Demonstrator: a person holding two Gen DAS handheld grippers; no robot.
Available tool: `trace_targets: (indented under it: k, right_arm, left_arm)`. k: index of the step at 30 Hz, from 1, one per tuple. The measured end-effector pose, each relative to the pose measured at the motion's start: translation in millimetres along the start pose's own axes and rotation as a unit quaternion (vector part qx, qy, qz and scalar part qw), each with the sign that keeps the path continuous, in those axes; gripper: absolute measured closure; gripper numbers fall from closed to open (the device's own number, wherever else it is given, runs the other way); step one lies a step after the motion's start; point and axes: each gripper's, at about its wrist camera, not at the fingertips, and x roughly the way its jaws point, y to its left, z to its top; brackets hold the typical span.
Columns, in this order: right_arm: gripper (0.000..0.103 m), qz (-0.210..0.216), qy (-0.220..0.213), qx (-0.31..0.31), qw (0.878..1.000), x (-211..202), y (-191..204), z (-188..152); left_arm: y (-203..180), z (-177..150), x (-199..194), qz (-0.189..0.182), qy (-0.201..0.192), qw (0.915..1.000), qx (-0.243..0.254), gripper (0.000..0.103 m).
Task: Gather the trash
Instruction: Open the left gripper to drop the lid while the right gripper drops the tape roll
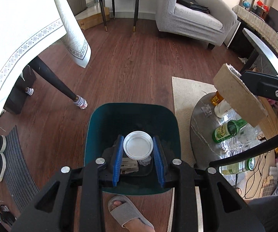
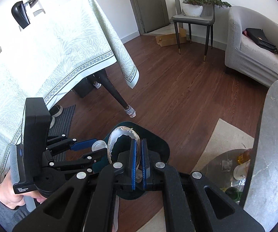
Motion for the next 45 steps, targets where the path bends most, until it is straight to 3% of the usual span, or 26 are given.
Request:
trace_targets:
  k: [14,15,16,21,25,31,33,43,44,45]
  right_arm:
    - [0.099,-0.013,0.054,0.0,0.998,61,21,6]
    - [0.098,-0.013,0.059,-0.002,0.998,65,23,5]
    - [0.098,-0.014,0.066,-0.004,0.998,70,24,4]
    - [0.099,-0.021,0.092,-0.005,0.996,96,27,-4]
    - [0.099,-0.027,0.109,-0.003,0.994,112,27,-9]
    - [0.099,-0.03,0.15,0.006,0.988,143,26,-27]
    - [0.099,-0.034,0.163,0.004,0.986,151,28,-34]
    - [0.098,-0.055,0.205,-0.024,0.977,181,35,-66]
    - [0.097,-0.058,0.208,-0.026,0.976,183,34,-68]
    - [0.09,-0.062,0.209,-0.026,0.976,185,34,-70]
  left_arm:
    - [34,-29,72,0.009,0.097,0.9952,-0.006,0.07]
    - [36,-30,74,0.011,0.097,0.9952,-0.002,0.065]
    - [37,-31,74,0.012,0.097,0.9952,0.0,0.053]
    - [48,-37,75,0.013,0.096,0.9953,-0.007,0.046]
    - [51,-35,64,0.009,0.077,0.9968,-0.017,0.045]
    - [42,-24,20,0.039,0.006,0.9992,-0.008,0.045]
    - [44,-20,6,0.027,-0.01,0.9992,-0.027,0.046]
    - [38,-3,-55,0.009,-0.082,0.9952,-0.053,0.063]
    - [35,0,-58,0.009,-0.084,0.995,-0.052,0.064]
    - [33,2,-60,0.01,-0.088,0.9948,-0.051,0.066]
